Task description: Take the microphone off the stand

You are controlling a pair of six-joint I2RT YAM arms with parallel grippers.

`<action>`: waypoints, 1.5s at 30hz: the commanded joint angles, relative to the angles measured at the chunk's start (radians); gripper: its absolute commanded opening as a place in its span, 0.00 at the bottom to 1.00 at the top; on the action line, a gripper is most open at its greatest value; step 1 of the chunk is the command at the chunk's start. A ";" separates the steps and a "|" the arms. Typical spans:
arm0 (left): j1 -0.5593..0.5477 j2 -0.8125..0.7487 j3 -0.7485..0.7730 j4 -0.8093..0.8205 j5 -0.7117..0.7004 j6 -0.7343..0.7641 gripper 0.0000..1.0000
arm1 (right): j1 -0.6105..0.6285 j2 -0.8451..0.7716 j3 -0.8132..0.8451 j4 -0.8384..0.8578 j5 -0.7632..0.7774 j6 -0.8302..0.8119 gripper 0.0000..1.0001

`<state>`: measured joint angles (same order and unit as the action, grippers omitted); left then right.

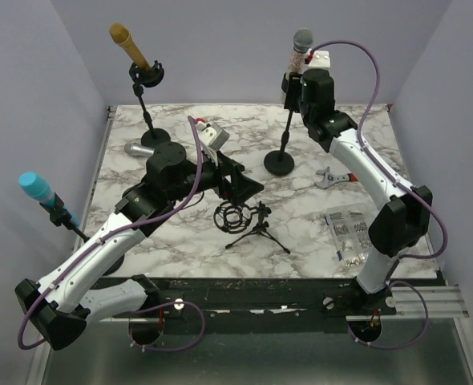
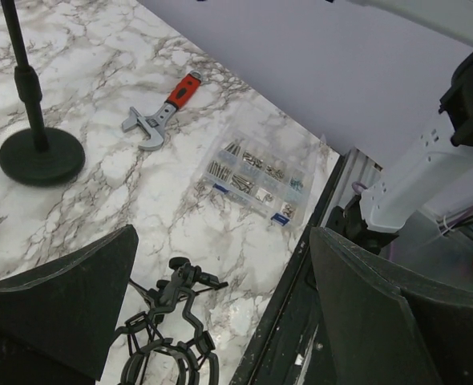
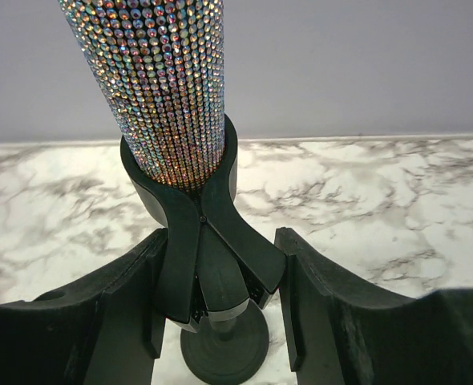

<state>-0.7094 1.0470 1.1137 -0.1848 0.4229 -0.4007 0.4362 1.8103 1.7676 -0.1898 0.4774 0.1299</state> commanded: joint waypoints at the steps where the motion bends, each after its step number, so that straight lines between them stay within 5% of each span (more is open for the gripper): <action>1: -0.007 -0.037 -0.002 0.003 -0.028 0.026 0.92 | -0.008 -0.142 -0.093 0.051 -0.268 0.009 0.30; 11: -0.008 -0.046 0.022 -0.006 -0.120 0.036 0.92 | -0.008 -0.293 -0.328 0.135 -0.667 -0.107 0.31; 23: -0.004 0.079 0.311 -0.104 -0.157 0.008 0.93 | -0.026 -0.294 -0.402 0.124 -0.927 -0.119 0.32; 31: 0.038 0.211 0.500 -0.136 -0.331 0.107 0.94 | -0.039 -0.290 -0.426 0.130 -0.965 -0.120 0.32; 45: 0.075 0.599 0.862 -0.193 -0.386 0.222 0.95 | -0.046 -0.289 -0.424 0.106 -0.961 -0.143 0.34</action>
<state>-0.6388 1.5833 1.9293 -0.3435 0.0853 -0.2310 0.3904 1.5200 1.3640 -0.0380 -0.4343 -0.0429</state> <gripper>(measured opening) 0.951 0.558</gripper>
